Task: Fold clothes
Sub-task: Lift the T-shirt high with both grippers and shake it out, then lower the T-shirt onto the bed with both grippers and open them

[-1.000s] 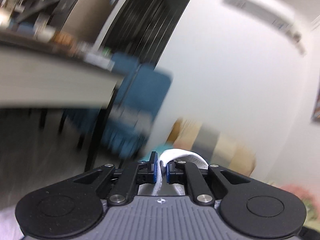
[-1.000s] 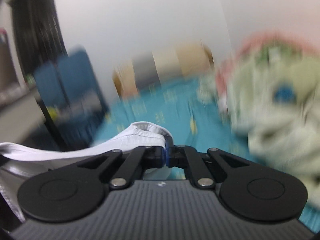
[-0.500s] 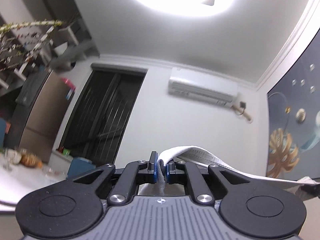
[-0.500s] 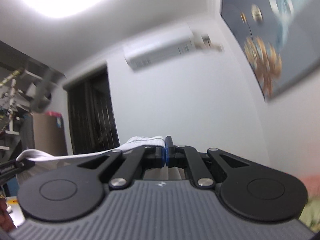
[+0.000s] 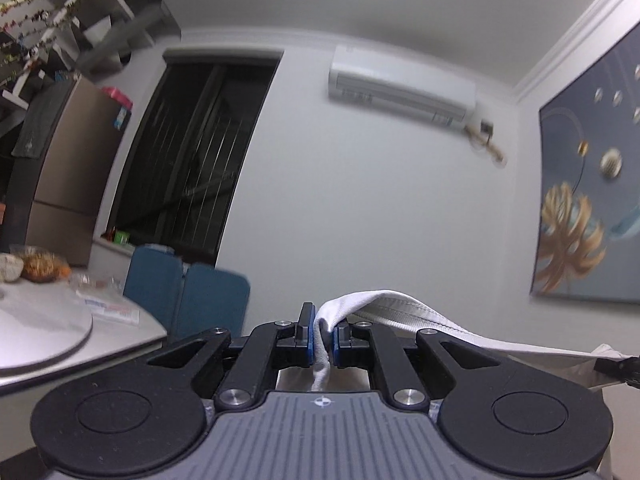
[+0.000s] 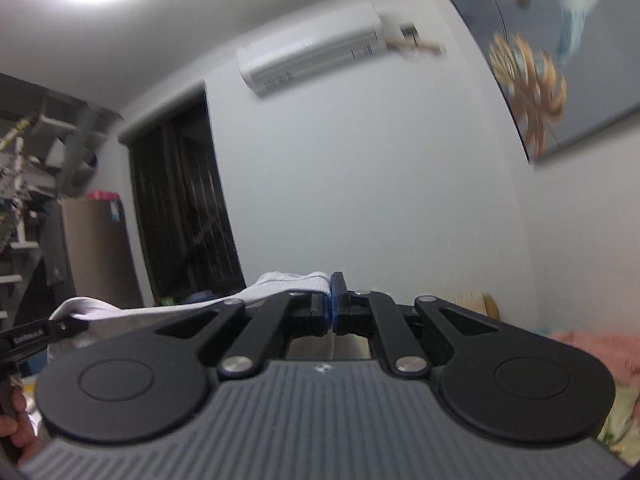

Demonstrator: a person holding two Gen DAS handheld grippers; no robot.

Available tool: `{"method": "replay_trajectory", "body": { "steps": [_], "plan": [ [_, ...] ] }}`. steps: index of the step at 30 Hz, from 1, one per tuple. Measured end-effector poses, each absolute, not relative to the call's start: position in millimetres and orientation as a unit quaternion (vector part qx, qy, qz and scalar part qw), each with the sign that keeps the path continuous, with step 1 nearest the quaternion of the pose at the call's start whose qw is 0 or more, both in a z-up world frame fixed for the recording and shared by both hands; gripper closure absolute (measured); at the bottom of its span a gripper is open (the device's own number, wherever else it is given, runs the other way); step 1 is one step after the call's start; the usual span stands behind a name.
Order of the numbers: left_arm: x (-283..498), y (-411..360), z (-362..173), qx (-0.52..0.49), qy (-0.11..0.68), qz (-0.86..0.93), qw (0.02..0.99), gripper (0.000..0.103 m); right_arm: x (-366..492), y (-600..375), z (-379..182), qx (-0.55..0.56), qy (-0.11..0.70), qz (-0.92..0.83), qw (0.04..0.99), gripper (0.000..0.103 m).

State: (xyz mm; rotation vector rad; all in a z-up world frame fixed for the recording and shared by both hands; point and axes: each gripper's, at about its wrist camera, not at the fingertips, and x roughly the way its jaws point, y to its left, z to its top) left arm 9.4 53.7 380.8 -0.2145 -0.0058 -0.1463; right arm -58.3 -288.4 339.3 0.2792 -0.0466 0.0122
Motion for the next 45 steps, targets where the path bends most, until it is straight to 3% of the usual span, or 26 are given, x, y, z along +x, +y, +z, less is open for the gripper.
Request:
{"method": "replay_trajectory", "body": {
  "steps": [8,16,21,26,30,32,34,35,36,37,45],
  "plan": [
    [257.6,38.0,224.8,-0.119,0.101,-0.051,0.986,0.094,159.7,-311.9,207.2,0.127,0.075,-0.034,0.989,0.098],
    [506.0,-4.4,27.8,-0.068,0.178,-0.019,0.982,0.094,395.1,-331.1,39.2,0.104,0.131,-0.076,0.983,0.098],
    [597.7,-18.2,-99.3,-0.067,0.246,0.001,0.967,0.094,503.4,-344.1,-72.2,0.109,0.205,-0.080,0.969,0.098],
    [643.4,-26.6,-176.7,-0.038,0.287,0.000,0.957,0.090,546.3,-358.2,-161.0,0.127,0.270,-0.075,0.951,0.098],
    [649.0,-32.8,-191.1,-0.049,0.303,-0.002,0.952,0.069,558.3,-372.3,-175.7,0.159,0.299,-0.055,0.939,0.094],
    [641.7,-34.9,-177.7,-0.057,0.310,-0.007,0.949,0.041,563.8,-377.9,-173.9,0.165,0.312,-0.044,0.935,0.085],
    [635.4,-34.0,-164.0,-0.061,0.318,-0.016,0.946,0.028,567.6,-382.6,-169.8,0.170,0.323,-0.031,0.930,0.047],
    [628.8,-32.8,-155.8,-0.063,0.322,-0.024,0.944,0.023,567.9,-384.7,-166.4,0.175,0.326,-0.023,0.929,0.037],
    [621.8,-31.3,-148.5,-0.065,0.324,-0.032,0.943,0.022,566.2,-386.6,-161.8,0.182,0.327,-0.016,0.927,0.028],
    [612.9,-28.8,-142.8,-0.067,0.324,-0.039,0.943,0.020,561.6,-387.4,-156.5,0.188,0.325,-0.010,0.927,0.027],
    [530.1,14.8,-113.1,-0.074,0.316,-0.066,0.944,0.017,492.0,-373.8,-132.8,0.196,0.309,-0.009,0.930,0.027]
  ]
}}
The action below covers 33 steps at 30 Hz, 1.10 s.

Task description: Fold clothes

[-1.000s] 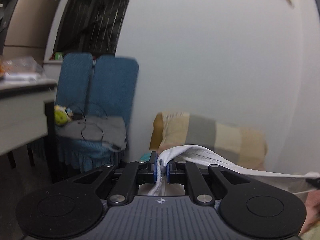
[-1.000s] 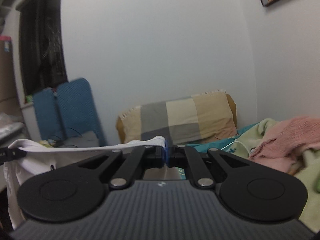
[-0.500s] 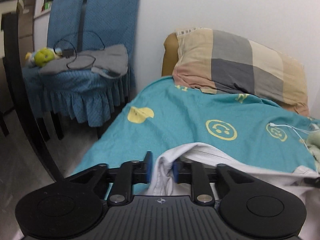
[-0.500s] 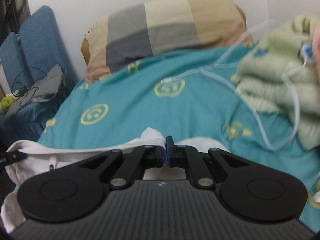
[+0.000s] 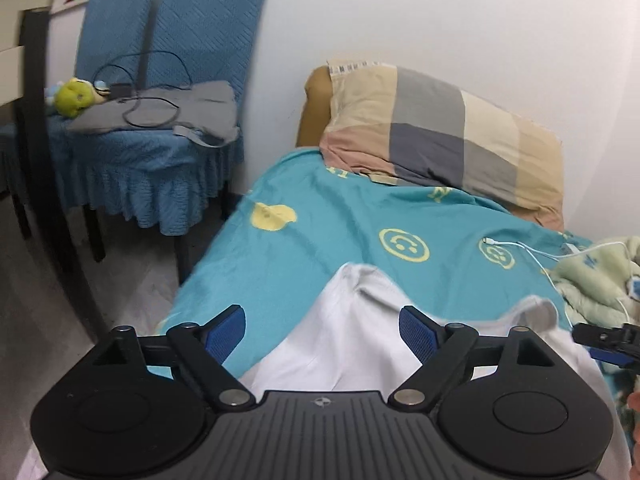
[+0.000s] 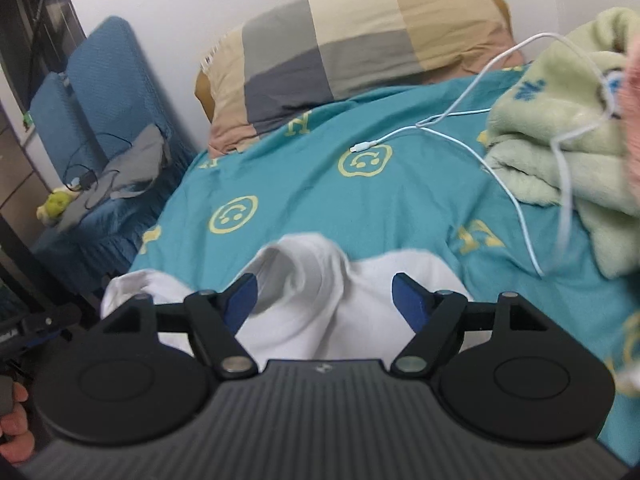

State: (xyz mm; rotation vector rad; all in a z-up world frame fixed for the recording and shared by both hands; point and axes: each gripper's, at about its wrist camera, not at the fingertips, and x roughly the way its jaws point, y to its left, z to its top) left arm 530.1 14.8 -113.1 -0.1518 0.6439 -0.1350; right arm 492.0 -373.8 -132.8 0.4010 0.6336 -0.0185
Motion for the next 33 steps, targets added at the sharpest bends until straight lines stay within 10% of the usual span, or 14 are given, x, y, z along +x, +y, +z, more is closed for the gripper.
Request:
{"method": "replay_trajectory", "body": {
  "steps": [19,33],
  "plan": [
    [239.7,121.8,-74.3,-0.215,0.326,-0.031,0.920,0.019,155.1,-290.4,-35.4,0.211,0.313,-0.029,0.926,0.027],
    [264.4,110.7,-119.9,-0.260,0.352,0.000,0.899,0.029,98.7,-286.5,-48.0,0.214,0.309,-0.023,0.926,0.027]
  ]
}}
